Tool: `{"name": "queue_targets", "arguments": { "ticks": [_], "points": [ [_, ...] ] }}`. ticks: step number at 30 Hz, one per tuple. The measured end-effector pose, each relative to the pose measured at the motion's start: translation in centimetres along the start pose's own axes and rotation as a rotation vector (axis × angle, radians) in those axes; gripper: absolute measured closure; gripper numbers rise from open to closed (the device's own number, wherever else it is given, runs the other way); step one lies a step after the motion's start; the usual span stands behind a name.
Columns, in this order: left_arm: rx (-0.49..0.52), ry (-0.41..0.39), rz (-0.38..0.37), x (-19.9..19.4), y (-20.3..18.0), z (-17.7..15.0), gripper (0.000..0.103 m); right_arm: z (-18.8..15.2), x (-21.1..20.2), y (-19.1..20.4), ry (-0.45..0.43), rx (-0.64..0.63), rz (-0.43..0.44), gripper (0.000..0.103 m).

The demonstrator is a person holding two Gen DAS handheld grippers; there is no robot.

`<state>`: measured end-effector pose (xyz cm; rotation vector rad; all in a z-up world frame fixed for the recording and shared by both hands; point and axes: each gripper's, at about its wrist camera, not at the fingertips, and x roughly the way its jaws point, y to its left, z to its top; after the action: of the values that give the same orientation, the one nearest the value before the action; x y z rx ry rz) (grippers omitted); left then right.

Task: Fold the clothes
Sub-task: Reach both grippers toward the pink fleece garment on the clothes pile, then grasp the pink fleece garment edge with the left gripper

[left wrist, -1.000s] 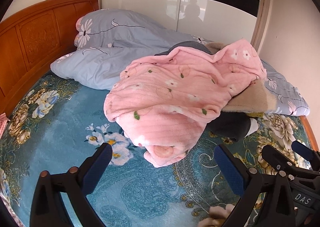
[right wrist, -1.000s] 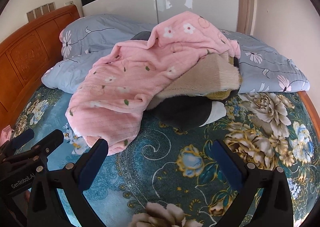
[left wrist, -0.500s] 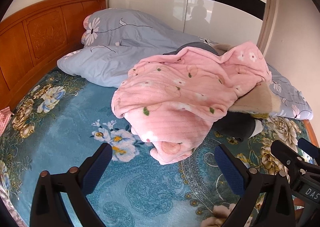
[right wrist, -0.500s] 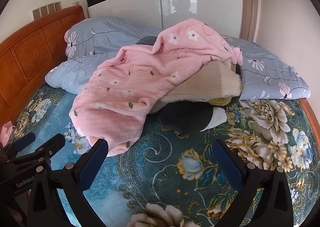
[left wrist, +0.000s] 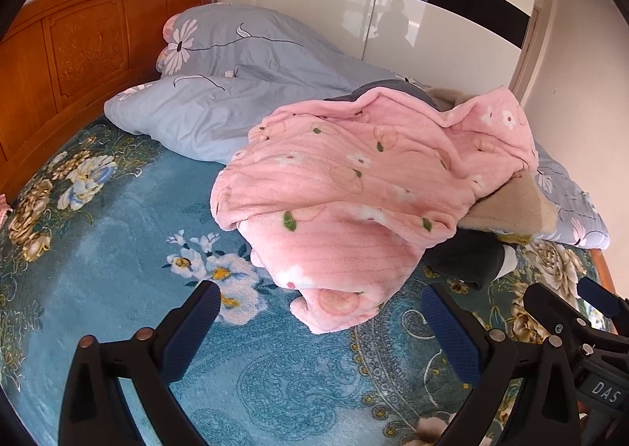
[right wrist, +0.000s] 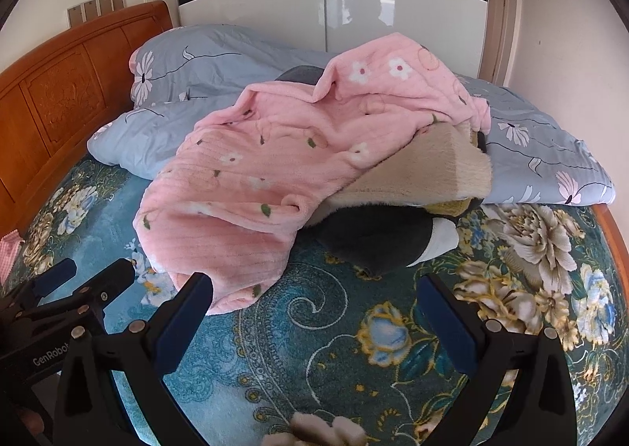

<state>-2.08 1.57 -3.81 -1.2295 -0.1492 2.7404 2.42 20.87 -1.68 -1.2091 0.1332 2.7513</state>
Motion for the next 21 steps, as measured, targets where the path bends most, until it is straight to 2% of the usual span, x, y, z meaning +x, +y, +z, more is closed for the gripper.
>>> {"name": "queue_targets", "arguments": {
  "ticks": [5,11,16,17,21],
  "points": [
    [0.003,0.046,0.014,2.1,0.7,0.0,0.0,0.2,1.4,0.7,0.027,-0.002,-0.014,0.0],
    [-0.094,0.076,0.009,4.6,3.6,0.0,0.0,-0.5,3.5,0.6,0.084,-0.005,-0.031,0.0],
    [-0.109,0.134,-0.033,6.9,5.4,0.5,0.0,-1.2,4.9,0.5,0.102,-0.002,-0.032,0.0],
    [-0.128,0.154,-0.044,7.5,6.0,0.7,0.0,-1.3,5.1,0.4,0.108,0.003,-0.032,0.0],
    [-0.313,0.289,-0.108,11.0,9.9,1.1,0.0,-2.2,5.2,0.1,0.141,-0.018,-0.037,0.0]
  ]
}}
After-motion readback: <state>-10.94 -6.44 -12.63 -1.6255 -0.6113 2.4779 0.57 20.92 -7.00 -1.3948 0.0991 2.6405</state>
